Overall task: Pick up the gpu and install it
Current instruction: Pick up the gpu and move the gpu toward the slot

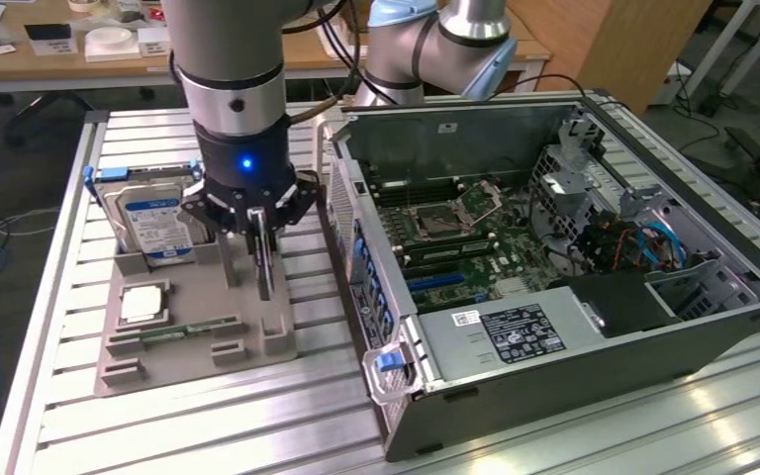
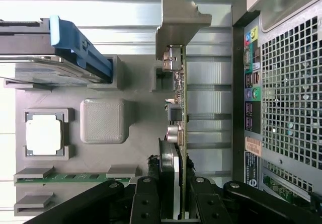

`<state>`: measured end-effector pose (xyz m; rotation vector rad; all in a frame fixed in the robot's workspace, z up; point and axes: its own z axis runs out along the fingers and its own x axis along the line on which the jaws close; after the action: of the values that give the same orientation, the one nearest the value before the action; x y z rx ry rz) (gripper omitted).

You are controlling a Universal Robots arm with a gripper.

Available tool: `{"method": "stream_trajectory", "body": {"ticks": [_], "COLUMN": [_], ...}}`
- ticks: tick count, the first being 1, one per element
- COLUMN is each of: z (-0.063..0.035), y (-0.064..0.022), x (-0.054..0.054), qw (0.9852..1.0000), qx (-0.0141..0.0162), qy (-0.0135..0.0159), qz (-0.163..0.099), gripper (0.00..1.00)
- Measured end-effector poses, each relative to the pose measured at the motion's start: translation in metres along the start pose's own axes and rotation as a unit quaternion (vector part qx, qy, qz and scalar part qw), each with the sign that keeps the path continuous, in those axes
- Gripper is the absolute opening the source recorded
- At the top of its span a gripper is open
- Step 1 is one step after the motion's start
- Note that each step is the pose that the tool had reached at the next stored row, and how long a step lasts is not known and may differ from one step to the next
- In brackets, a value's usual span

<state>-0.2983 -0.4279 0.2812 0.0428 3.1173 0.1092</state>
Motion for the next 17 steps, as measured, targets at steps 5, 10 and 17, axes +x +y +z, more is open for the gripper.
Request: {"method": "stream_trajectory", "body": {"ticks": [5, 10, 17], "z": [-0.0069, -0.0118, -0.0183], "y": [0.0005, 0.0008, 0.0013], "x": [0.000, 0.000, 0.000], "qw": [1.0000, 1.0000, 1.0000], "qx": [-0.0022, -0.0040, -0.0066], "qy": [0.0000, 0.0000, 0.0001], "qz": [0.000, 0.000, 0.000], "gripper": [0.28, 0.28, 0.28]}}
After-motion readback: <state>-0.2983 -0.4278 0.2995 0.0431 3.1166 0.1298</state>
